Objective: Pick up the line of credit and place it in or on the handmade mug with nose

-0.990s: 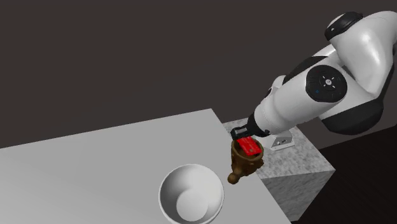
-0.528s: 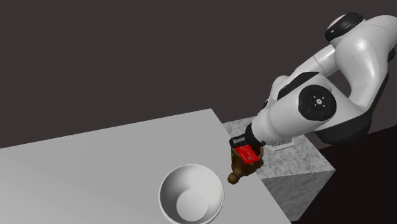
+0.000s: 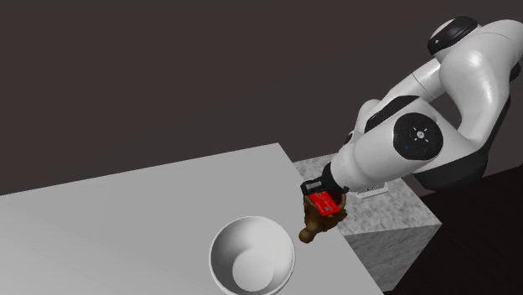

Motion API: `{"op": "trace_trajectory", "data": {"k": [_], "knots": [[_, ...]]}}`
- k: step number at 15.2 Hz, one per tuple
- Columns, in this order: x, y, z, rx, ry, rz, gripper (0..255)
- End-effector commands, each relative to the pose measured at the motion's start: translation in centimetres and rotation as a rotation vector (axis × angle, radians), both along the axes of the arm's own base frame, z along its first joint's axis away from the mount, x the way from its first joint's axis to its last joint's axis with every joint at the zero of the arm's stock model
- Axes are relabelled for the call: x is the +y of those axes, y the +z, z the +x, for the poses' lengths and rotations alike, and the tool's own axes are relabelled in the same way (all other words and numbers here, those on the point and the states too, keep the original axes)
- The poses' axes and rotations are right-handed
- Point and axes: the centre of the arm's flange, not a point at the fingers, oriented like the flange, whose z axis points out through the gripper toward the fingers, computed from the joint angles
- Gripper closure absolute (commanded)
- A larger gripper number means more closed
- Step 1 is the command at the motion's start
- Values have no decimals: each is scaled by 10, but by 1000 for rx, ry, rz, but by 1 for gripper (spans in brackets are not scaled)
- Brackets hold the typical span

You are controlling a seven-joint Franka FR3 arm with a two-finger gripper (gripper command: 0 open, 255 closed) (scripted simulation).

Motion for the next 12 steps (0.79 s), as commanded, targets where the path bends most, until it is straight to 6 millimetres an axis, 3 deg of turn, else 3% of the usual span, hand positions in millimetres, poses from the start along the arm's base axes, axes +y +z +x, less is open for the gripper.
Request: {"op": "trace_trajectory", "data": {"k": [1,6,10,12], "knots": [[0,-4,-2,14,-2,0,0],[-1,-6,-3,14,-2,0,0],[26,36,-8,14,-2,0,0],[26,36,-8,14,-2,0,0]]}}
